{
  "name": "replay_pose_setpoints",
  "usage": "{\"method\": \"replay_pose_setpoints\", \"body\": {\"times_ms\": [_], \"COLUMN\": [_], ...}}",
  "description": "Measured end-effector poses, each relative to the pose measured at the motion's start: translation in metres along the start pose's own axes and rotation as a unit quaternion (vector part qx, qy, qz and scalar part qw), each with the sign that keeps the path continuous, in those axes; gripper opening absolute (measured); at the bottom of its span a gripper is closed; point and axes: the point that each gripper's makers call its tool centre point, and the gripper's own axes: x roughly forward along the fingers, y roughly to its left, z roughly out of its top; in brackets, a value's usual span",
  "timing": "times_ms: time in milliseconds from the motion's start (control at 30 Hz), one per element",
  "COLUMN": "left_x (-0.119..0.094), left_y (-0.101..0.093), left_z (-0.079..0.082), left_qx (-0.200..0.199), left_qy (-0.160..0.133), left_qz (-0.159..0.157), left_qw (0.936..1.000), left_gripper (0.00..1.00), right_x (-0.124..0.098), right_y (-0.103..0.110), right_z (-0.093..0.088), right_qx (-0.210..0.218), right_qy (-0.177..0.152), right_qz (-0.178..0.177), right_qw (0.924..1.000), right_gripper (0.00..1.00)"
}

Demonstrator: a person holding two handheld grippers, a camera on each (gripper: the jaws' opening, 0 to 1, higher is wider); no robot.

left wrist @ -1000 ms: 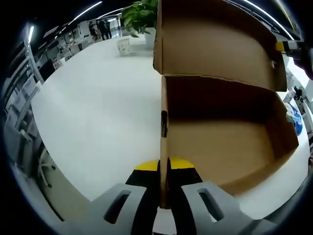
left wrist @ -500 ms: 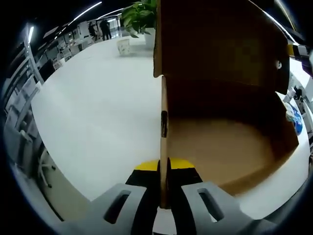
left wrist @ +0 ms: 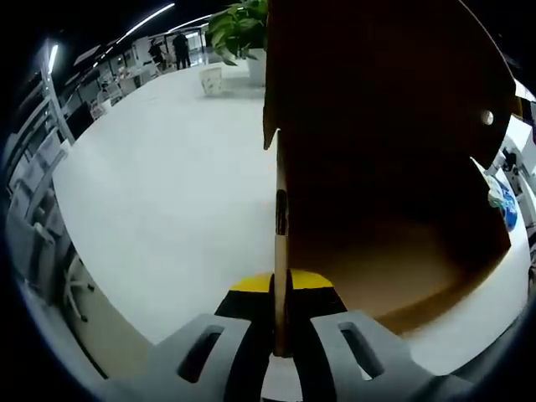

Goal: Operate the shoe box by opening the lid, removing the specified soft item, and placing it in the target area until the item is outside and the box remains undamaged.

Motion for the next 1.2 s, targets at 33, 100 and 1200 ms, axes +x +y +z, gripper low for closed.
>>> {"method": "replay_pose_setpoints", "body": {"times_ms": [33, 100, 1200], "left_x": [0.0, 0.0, 0.001], "left_y": [0.0, 0.0, 0.0], "left_z": [0.0, 0.0, 0.001], "left_qx": [0.001, 0.001, -0.025], "left_qy": [0.0, -0.001, -0.012], "left_qz": [0.0, 0.0, -0.014], "left_qw": [1.0, 1.0, 0.9995], "left_gripper": [0.03, 0.03, 0.04], "right_x": [-0.001, -0.003, -0.034], "right_y": [0.0, -0.001, 0.012], "right_z": [-0.002, -0.006, -0.07], "right_qx": [-0.001, -0.002, -0.035], "right_qy": [-0.003, -0.007, -0.002], "right_qz": [-0.001, -0.003, -0.015], "right_qw": [1.0, 1.0, 0.9993], "right_gripper": [0.0, 0.0, 0.0]}}
